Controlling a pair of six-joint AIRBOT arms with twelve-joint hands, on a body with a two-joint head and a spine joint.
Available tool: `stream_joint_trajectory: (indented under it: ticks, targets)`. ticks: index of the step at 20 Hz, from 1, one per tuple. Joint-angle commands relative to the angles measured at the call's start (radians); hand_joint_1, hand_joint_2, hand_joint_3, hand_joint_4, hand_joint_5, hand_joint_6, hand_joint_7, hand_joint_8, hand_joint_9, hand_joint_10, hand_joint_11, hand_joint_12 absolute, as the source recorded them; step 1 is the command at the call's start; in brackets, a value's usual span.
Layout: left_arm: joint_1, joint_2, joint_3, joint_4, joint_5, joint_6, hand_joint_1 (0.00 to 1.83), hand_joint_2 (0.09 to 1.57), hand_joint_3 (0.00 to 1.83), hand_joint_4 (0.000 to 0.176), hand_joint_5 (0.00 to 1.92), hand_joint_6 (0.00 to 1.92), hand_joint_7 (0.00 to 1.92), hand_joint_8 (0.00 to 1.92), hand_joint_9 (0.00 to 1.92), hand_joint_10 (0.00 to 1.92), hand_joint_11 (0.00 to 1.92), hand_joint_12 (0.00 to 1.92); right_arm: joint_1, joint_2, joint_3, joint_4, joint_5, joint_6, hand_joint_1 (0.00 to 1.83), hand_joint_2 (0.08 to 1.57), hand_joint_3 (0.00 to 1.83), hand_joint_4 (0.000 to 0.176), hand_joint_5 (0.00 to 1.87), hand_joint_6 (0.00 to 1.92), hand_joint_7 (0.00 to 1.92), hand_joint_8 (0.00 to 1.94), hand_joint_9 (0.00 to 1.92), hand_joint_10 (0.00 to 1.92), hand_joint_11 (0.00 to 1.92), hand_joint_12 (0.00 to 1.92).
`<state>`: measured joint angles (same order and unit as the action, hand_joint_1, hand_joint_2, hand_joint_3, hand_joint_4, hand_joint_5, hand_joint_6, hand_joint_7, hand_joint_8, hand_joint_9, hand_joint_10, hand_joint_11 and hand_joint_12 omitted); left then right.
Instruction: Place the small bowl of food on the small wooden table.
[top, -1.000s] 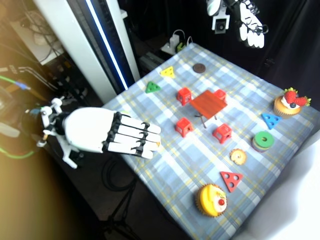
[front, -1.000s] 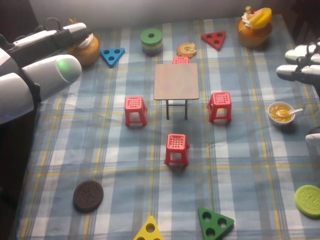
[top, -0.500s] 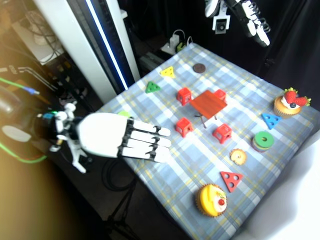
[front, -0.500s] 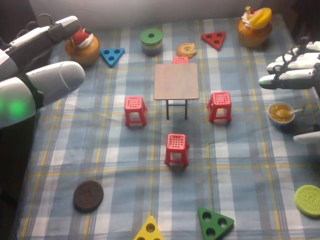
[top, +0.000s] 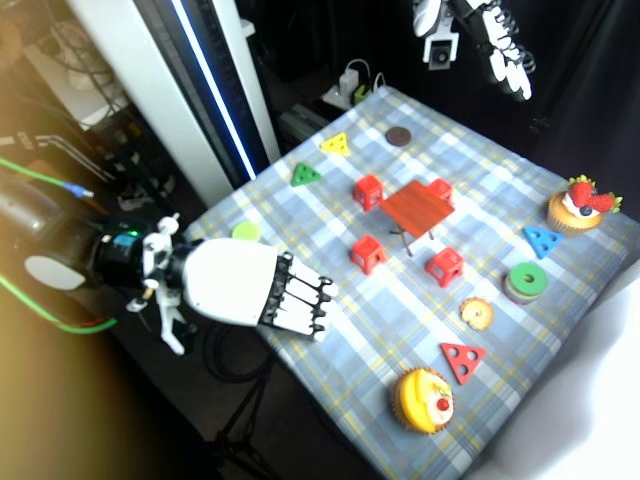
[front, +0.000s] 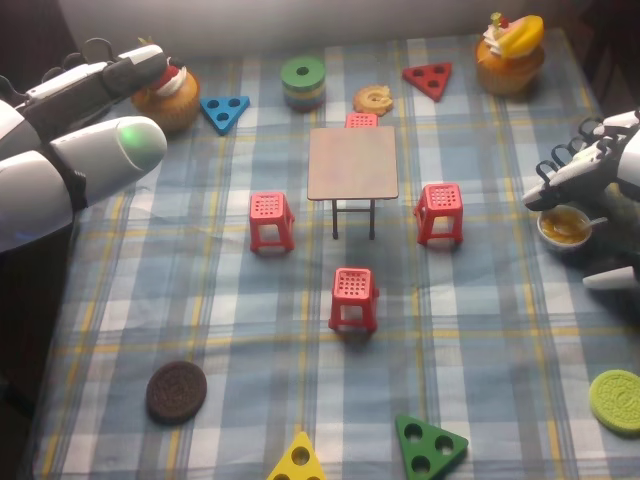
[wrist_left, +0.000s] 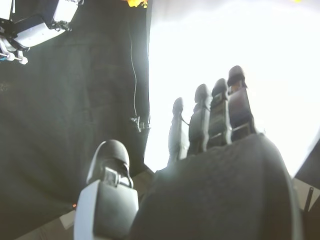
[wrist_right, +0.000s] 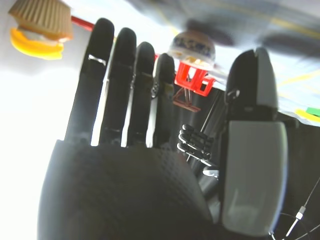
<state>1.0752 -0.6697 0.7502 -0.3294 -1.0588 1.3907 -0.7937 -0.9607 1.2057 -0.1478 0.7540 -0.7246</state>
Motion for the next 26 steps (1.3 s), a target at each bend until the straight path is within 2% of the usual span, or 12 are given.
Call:
stream_joint_trajectory:
  ticks: [1, 5, 7, 11, 13, 15, 20, 21, 22, 24, 25, 26]
  targets:
    - [-0.009, -0.001, 0.007, 0.007, -0.116, -0.010, 0.07, 1.18, 0.01, 0.093, 0.23, 0.01, 0.15, 0.01, 0.08, 0.01, 0.12, 0.08, 0.017, -0.001, 0.008, 0.018, 0.101, 0.003, 1.00, 0.93, 0.00, 0.000, 0.77, 0.01, 0.81, 0.01, 0.83, 0.01, 0.54, 0.68]
    - [-0.010, -0.003, 0.011, 0.007, -0.114, -0.018, 0.00, 1.20, 0.01, 0.112, 0.20, 0.00, 0.14, 0.00, 0.08, 0.00, 0.11, 0.09, 0.050, -0.025, 0.026, -0.004, 0.066, 0.003, 1.05, 0.96, 0.00, 0.000, 0.78, 0.00, 0.80, 0.00, 0.79, 0.00, 0.42, 0.80]
    - [-0.010, -0.003, 0.011, 0.007, -0.114, -0.019, 0.00, 1.21, 0.01, 0.098, 0.23, 0.01, 0.16, 0.01, 0.08, 0.00, 0.11, 0.09, 0.060, -0.031, 0.030, -0.013, 0.055, 0.003, 1.07, 0.95, 0.00, 0.000, 0.80, 0.00, 0.88, 0.01, 0.88, 0.02, 0.50, 0.87]
    - [-0.009, -0.002, 0.011, 0.007, -0.114, -0.022, 0.00, 1.21, 0.00, 0.111, 0.20, 0.00, 0.15, 0.00, 0.08, 0.00, 0.09, 0.09, 0.061, -0.029, 0.031, -0.014, 0.050, 0.003, 1.08, 0.96, 0.00, 0.000, 0.91, 0.01, 1.02, 0.01, 1.02, 0.04, 0.50, 1.14]
    - [-0.008, -0.003, 0.011, 0.007, -0.115, -0.025, 0.06, 1.21, 0.00, 0.091, 0.24, 0.00, 0.20, 0.00, 0.11, 0.00, 0.08, 0.23, 0.061, -0.023, 0.031, -0.014, 0.047, 0.003, 1.18, 0.97, 0.00, 0.000, 0.97, 0.02, 1.06, 0.01, 1.04, 0.04, 0.54, 1.20]
    - [-0.008, -0.003, 0.011, 0.007, -0.115, -0.025, 0.01, 1.20, 0.00, 0.111, 0.21, 0.00, 0.16, 0.00, 0.09, 0.00, 0.05, 0.25, 0.061, -0.023, 0.030, -0.015, 0.045, 0.003, 1.18, 0.95, 0.00, 0.000, 1.01, 0.02, 1.08, 0.01, 1.07, 0.04, 0.60, 1.17]
    - [-0.008, -0.003, 0.012, 0.007, -0.114, -0.026, 0.00, 1.21, 0.00, 0.107, 0.21, 0.00, 0.16, 0.00, 0.10, 0.00, 0.00, 0.39, 0.061, -0.024, 0.030, -0.020, 0.042, 0.003, 1.12, 0.94, 0.00, 0.000, 1.01, 0.00, 1.11, 0.01, 1.11, 0.05, 0.63, 1.15]
    - [-0.008, -0.004, 0.013, 0.007, -0.114, -0.026, 0.07, 1.21, 0.00, 0.093, 0.25, 0.00, 0.18, 0.00, 0.10, 0.00, 0.00, 0.37, 0.061, -0.024, 0.029, -0.022, 0.042, 0.003, 1.19, 0.99, 0.00, 0.000, 1.19, 0.42, 1.18, 0.01, 1.17, 0.09, 0.65, 1.28]
    - [-0.008, -0.004, 0.013, 0.007, -0.114, -0.026, 0.07, 1.21, 0.00, 0.093, 0.25, 0.00, 0.18, 0.00, 0.10, 0.00, 0.00, 0.37, 0.061, -0.025, 0.028, -0.024, 0.042, 0.003, 1.19, 0.99, 0.00, 0.000, 1.19, 0.42, 1.18, 0.01, 1.17, 0.09, 0.65, 1.28]
    - [-0.008, -0.004, 0.013, 0.007, -0.112, -0.027, 0.04, 1.21, 0.00, 0.098, 0.25, 0.00, 0.18, 0.00, 0.11, 0.00, 0.00, 0.43, 0.061, -0.025, 0.026, -0.029, 0.042, 0.003, 1.26, 1.03, 0.01, 0.000, 1.16, 0.57, 1.18, 0.76, 1.25, 0.42, 0.85, 1.44]
    - [-0.008, -0.005, 0.014, 0.006, -0.112, -0.027, 0.04, 1.21, 0.00, 0.100, 0.25, 0.00, 0.19, 0.00, 0.12, 0.00, 0.00, 0.44, 0.067, -0.025, 0.025, -0.035, 0.046, 0.003, 1.27, 1.07, 0.01, 0.000, 1.20, 0.37, 1.03, 1.16, 1.09, 1.03, 0.87, 1.64]
    - [-0.008, -0.005, 0.015, 0.006, -0.112, -0.027, 0.03, 1.21, 0.00, 0.106, 0.24, 0.00, 0.19, 0.00, 0.12, 0.00, 0.00, 0.44, 0.076, -0.025, 0.023, -0.041, 0.051, 0.003, 1.27, 1.08, 0.00, 0.000, 1.20, 0.35, 1.02, 1.18, 1.02, 1.22, 0.83, 1.70]
